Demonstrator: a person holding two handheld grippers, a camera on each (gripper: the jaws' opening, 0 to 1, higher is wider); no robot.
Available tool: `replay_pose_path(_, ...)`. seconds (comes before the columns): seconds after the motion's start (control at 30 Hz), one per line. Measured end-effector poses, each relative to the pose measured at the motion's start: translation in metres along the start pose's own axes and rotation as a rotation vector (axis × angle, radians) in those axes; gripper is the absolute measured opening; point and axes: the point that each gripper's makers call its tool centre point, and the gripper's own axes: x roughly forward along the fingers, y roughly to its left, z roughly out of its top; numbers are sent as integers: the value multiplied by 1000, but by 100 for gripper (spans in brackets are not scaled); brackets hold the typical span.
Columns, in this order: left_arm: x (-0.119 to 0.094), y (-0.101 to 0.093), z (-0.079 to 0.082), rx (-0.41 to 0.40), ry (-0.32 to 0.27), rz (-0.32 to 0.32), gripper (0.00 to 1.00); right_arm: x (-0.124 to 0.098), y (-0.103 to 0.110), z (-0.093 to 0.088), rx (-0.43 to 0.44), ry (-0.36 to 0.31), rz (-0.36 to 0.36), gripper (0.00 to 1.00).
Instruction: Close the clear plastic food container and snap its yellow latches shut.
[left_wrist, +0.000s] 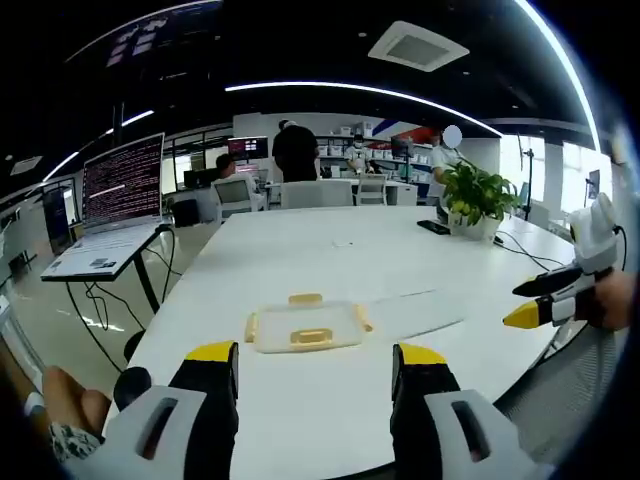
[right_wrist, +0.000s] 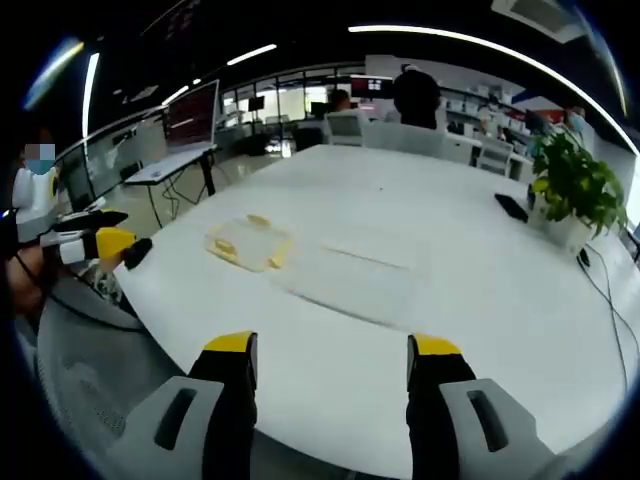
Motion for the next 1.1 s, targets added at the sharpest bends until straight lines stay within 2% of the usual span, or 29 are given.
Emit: replay_pose_path(1.1, 1, -1, 0, 14, 1, -2, 57, 1, 1, -2, -10, 13, 3, 57)
